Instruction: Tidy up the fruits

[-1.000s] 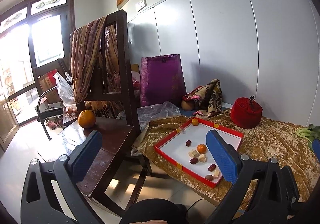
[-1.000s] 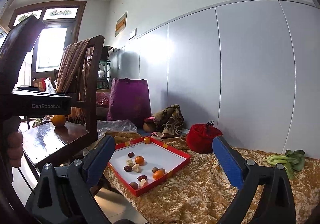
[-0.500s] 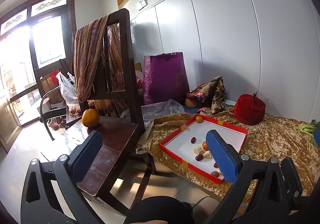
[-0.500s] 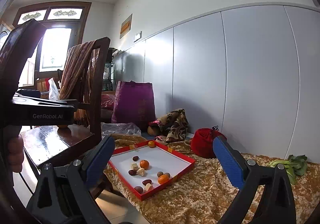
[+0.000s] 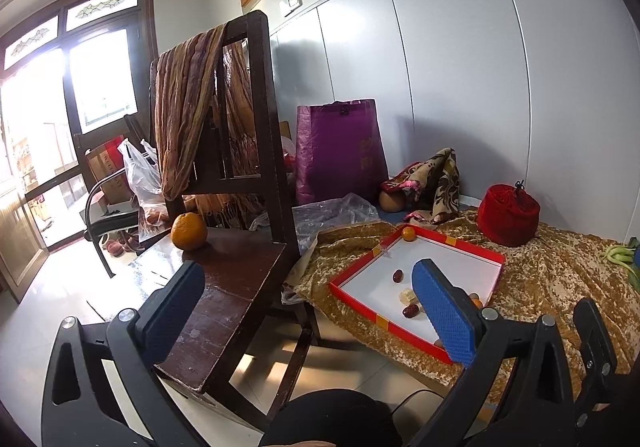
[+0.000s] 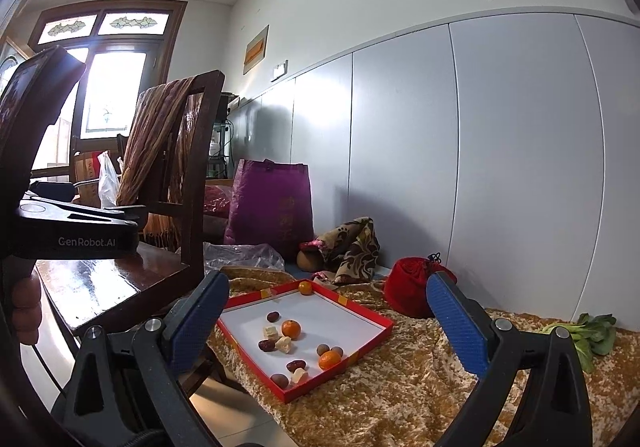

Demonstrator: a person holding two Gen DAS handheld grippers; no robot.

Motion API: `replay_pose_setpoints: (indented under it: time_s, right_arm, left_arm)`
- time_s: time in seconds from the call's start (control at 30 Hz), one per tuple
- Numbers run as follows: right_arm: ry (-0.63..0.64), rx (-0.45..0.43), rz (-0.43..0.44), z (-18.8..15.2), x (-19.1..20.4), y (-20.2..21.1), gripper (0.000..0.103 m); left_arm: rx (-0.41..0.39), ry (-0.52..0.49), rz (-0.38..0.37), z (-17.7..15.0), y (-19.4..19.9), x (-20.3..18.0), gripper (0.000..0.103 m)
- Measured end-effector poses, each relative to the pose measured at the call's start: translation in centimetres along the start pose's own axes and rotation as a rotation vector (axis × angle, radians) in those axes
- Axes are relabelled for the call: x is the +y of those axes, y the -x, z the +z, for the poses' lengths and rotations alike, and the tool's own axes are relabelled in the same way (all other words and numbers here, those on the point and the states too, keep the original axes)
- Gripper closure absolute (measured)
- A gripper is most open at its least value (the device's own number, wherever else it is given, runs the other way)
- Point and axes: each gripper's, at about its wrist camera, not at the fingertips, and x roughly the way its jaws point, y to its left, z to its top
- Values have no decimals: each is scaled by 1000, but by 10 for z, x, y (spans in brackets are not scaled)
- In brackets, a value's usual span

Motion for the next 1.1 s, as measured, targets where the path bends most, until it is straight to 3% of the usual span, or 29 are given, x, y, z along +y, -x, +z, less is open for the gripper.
replay_pose_setpoints:
  time_s: [0.3,0.6,1.1]
  right_arm:
    - [-30,61,3,14,-12,-22,1]
    - [-19,115,-8,-2,-5,-35,1]
    - [8,66,-15,2,-1,-19,1]
  left_arm:
    - [4,5,9,1,-4,5,0]
    - [13,-9,14,-2,-8,4,0]
    - [9,-24,5,-3,-6,0,0]
